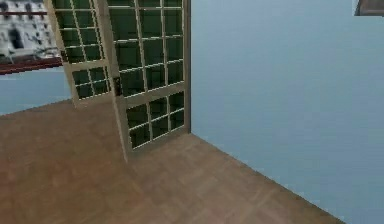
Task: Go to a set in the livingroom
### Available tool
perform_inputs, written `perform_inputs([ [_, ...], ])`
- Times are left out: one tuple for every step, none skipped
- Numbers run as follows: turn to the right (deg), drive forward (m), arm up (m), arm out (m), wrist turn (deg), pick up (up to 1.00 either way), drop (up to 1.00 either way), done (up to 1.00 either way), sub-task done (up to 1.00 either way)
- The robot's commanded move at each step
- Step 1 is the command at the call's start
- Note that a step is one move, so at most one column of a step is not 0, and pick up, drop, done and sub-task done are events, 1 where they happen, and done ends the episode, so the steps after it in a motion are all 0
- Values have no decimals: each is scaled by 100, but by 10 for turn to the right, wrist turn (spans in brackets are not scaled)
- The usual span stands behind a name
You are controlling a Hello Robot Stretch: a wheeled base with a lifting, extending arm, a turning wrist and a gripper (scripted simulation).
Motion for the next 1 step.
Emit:
perform_inputs([
  [0, 30, 0, 0, 0, 0, 0, 0, 0],
])
